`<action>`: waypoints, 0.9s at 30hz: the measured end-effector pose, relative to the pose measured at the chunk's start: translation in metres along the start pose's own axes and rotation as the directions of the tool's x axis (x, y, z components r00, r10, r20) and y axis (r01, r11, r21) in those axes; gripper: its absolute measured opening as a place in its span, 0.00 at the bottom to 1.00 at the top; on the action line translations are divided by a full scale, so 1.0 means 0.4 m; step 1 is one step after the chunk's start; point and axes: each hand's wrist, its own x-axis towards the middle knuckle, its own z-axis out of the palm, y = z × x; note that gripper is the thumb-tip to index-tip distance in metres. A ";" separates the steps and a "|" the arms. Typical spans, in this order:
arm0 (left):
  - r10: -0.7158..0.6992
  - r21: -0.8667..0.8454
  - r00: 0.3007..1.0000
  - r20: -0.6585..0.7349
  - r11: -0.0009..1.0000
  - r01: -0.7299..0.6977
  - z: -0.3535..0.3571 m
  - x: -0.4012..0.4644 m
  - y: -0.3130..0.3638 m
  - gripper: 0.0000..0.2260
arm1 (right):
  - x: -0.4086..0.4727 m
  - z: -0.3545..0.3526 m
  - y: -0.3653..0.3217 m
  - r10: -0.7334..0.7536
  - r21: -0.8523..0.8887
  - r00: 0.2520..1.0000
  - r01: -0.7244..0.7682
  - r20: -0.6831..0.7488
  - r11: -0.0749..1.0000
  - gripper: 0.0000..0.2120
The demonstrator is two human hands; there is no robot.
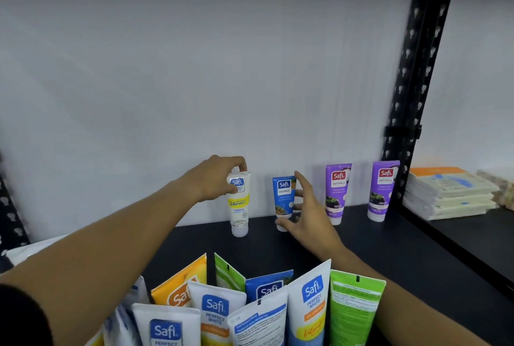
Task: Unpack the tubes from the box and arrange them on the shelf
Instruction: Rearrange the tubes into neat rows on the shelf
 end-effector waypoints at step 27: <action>-0.014 0.115 1.000 -0.022 0.993 0.016 -0.005 -0.003 -0.006 0.11 | -0.002 0.024 0.014 -0.015 -0.074 1.000 0.013 -0.027 0.997 0.52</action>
